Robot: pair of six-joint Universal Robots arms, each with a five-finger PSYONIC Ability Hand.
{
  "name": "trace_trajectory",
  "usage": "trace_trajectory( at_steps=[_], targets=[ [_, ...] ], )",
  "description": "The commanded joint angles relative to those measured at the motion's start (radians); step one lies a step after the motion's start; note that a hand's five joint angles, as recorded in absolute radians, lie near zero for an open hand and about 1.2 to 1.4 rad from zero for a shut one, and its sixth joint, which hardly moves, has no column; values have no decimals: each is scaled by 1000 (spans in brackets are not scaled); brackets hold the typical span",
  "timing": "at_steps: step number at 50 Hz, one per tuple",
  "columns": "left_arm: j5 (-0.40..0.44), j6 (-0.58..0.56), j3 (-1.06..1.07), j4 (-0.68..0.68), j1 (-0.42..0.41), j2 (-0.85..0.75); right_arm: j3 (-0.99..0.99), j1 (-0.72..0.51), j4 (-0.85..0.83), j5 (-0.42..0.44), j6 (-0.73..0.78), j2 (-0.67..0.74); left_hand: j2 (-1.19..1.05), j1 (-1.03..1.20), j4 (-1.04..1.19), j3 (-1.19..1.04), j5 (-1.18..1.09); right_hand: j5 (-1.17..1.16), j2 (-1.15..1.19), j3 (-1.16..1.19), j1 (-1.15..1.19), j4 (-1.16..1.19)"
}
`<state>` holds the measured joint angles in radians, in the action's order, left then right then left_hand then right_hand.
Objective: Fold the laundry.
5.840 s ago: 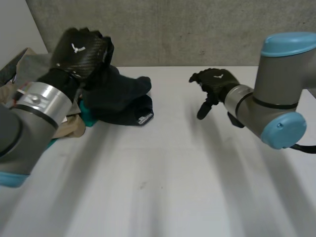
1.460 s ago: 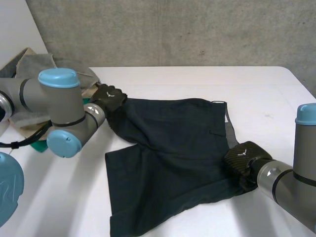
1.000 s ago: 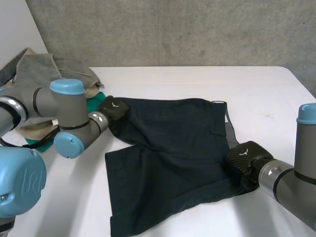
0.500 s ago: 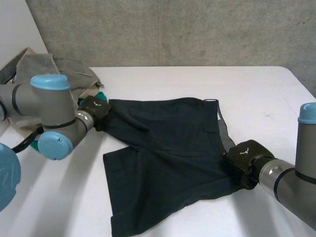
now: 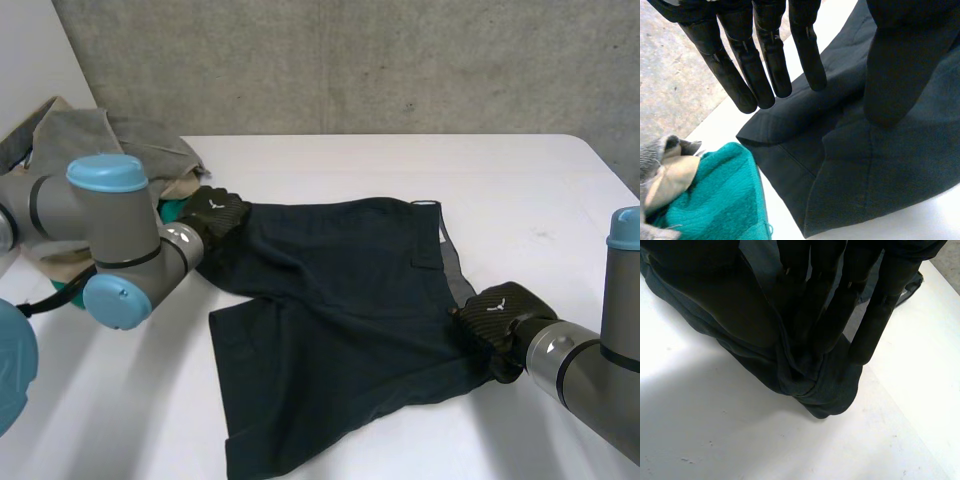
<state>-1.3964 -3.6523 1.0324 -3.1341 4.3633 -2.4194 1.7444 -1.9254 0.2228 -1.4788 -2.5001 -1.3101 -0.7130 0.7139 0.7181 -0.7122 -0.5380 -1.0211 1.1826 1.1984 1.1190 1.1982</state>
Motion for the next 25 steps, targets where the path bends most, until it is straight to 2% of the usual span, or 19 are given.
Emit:
trace_trajectory(
  at_steps=[1,5,8,13,19,25],
  targets=[
    [-9,-34,-68,49,1,-64,1,5,0,0,-2,0,-117,116,112,-118,-117,-201,214,198,277,198],
    [-4,-46,-68,63,-2,-69,0,11,-2,5,1,-1,-243,242,238,-244,-243,-201,214,198,277,198],
    [-10,-52,-69,66,-5,-67,0,14,-2,5,1,-1,-664,664,659,-665,-665,-201,214,198,277,198],
    [-41,-65,-46,78,-5,-38,1,13,-2,5,1,0,-683,682,678,-684,-684,-201,214,198,277,198],
    [-142,-86,12,78,8,25,0,13,-2,6,1,-6,-683,682,678,-684,-684,-201,214,198,277,198],
    [-190,-97,93,80,19,77,1,11,0,6,-3,-14,-683,682,678,-684,-684,-201,214,198,277,198]
  ],
)
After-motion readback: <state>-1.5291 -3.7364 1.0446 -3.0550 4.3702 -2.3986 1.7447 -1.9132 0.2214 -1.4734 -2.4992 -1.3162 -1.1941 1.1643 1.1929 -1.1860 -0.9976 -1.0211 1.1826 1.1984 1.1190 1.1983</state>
